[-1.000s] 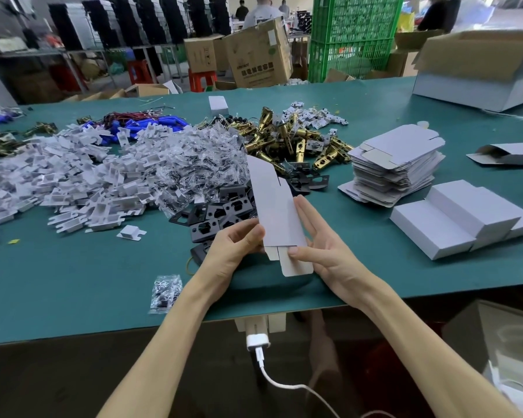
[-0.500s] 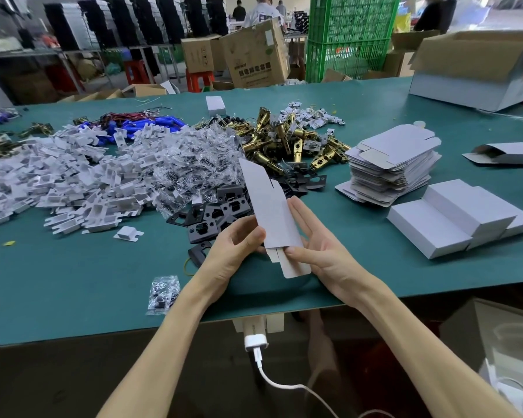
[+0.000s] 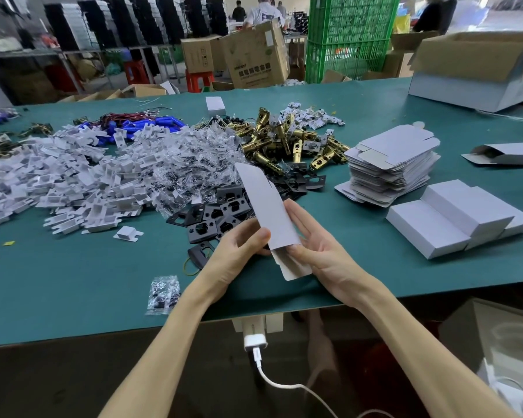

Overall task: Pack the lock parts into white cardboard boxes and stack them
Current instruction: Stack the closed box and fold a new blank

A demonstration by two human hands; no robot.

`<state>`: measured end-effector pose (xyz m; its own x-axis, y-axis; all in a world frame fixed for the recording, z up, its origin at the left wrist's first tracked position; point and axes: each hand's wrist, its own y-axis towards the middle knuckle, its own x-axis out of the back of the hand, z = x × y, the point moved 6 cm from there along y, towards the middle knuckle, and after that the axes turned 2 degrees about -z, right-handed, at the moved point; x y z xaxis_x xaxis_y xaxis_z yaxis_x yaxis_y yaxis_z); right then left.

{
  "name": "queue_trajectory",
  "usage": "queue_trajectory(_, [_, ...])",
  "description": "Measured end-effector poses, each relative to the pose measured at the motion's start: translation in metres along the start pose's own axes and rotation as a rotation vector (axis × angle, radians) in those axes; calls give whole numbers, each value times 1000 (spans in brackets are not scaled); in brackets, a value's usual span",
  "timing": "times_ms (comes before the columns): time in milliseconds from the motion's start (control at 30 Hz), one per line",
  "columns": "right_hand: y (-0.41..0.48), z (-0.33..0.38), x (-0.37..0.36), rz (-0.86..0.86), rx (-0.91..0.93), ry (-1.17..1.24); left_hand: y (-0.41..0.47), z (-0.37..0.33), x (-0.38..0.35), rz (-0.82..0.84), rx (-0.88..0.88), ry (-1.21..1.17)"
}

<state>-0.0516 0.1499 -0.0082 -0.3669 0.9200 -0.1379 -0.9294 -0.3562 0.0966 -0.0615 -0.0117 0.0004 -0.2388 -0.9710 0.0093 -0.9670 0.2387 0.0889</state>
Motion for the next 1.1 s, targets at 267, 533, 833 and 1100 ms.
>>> queue_trajectory(267, [2, 1, -2, 44, 18, -54, -1, 1, 0, 52, 19, -4])
queue_trajectory(533, [3, 1, -1, -63, -3, -10, 0, 5, 2, 100, 41, -59])
queue_trajectory(833, [2, 2, -7, -28, -9, -24, 2, 10, 8, 47, 50, -176])
queue_trajectory(1100, [0, 2, -4, -57, -12, 16, 6, 13, 14, 19, 71, -203])
